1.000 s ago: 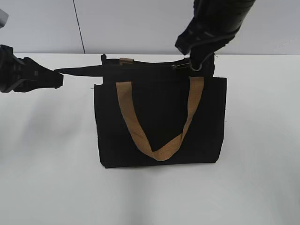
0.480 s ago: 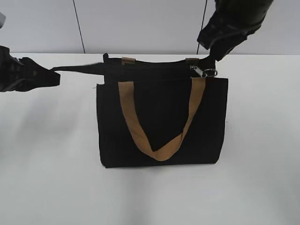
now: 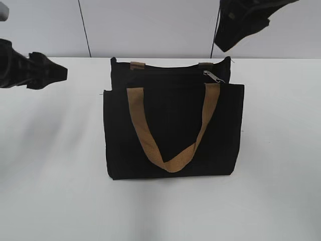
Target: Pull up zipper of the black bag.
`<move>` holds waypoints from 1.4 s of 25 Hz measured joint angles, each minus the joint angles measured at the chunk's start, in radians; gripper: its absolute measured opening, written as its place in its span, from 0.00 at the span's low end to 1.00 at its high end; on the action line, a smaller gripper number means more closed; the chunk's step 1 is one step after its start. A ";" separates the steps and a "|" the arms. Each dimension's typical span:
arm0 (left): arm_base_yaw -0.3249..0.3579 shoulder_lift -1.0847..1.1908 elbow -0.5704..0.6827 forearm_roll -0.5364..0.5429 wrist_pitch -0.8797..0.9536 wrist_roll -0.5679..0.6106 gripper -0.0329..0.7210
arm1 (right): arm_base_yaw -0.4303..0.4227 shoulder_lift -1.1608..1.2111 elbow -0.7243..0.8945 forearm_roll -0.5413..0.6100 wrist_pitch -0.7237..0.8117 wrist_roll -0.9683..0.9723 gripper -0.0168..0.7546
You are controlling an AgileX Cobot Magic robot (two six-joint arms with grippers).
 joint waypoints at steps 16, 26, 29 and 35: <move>-0.460 -0.045 0.000 -0.618 0.786 0.613 0.72 | 0.000 -0.422 0.447 -0.026 -0.061 0.087 0.77; -0.523 -0.325 -0.032 -1.490 1.135 1.470 0.76 | 0.000 -0.718 0.695 0.020 -0.055 0.114 0.79; -0.526 -0.461 -0.032 -1.610 1.274 1.590 0.79 | 0.000 -0.847 0.785 0.020 -0.036 0.134 0.79; -0.526 -0.744 -0.033 -1.678 1.486 1.650 0.80 | 0.000 -1.025 0.951 0.021 -0.006 0.192 0.79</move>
